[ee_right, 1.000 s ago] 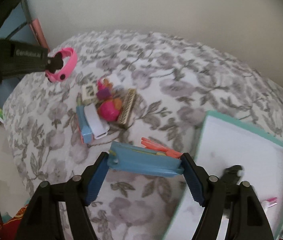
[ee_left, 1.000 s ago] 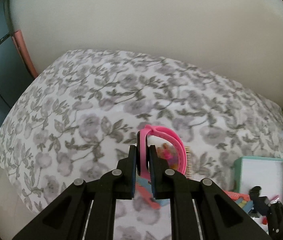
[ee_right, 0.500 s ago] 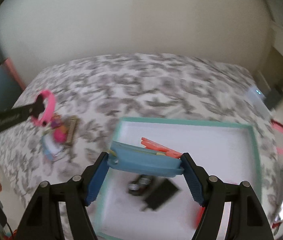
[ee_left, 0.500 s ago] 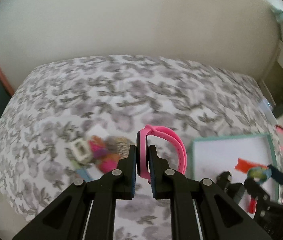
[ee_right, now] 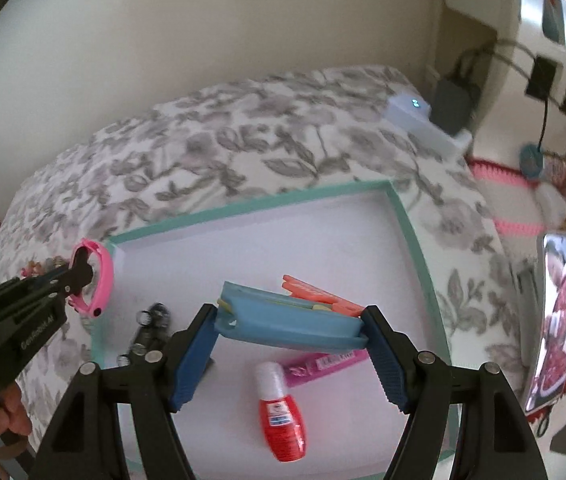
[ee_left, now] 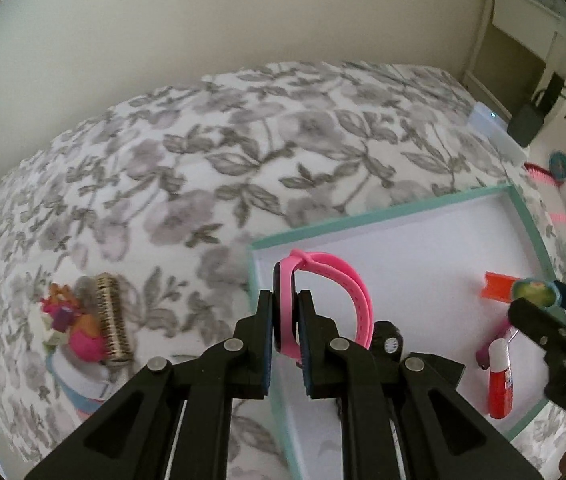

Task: Organize rigid objects
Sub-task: 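Carry the watch band and carrot knife into the tray and open both grippers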

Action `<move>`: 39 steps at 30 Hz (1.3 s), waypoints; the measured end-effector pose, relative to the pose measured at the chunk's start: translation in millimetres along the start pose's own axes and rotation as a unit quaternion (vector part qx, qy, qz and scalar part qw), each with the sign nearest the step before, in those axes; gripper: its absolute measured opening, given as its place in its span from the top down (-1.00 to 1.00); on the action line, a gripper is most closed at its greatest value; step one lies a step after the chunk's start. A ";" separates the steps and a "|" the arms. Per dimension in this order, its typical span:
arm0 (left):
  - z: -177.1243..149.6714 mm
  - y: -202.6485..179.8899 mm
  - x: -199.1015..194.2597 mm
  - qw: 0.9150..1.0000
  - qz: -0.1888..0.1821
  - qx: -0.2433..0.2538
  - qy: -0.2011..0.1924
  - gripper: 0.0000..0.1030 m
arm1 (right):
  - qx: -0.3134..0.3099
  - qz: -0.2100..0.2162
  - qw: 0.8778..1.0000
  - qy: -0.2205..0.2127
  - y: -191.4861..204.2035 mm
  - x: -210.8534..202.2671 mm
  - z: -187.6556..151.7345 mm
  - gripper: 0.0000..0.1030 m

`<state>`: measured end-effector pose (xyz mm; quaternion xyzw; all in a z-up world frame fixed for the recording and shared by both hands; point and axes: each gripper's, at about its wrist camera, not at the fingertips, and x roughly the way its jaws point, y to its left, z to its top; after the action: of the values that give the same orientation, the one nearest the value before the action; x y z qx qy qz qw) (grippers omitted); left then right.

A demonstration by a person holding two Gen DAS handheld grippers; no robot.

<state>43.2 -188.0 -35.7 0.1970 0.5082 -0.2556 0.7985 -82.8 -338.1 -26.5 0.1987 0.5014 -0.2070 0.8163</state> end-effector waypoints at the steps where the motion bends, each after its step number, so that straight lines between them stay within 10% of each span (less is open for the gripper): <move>1: -0.7 -2.3 3.8 1.000 -0.001 0.002 0.003 0.77 | 0.000 -0.001 1.000 0.006 -0.9 4.5 -1.1 -0.46; 20: -11.7 -13.1 40.1 0.998 -0.019 -0.014 0.057 0.72 | -0.027 -0.020 0.999 0.041 5.6 37.0 -11.3 -0.47; 39: 5.2 27.3 -5.2 0.998 -0.007 -0.054 0.009 0.03 | -0.050 -0.013 0.999 -0.012 46.1 3.9 1.1 -0.51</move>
<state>61.8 -168.3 -27.4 0.1521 0.5298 -0.2311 0.8017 -55.6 -300.6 -24.1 0.1487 0.5041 -0.1942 0.8283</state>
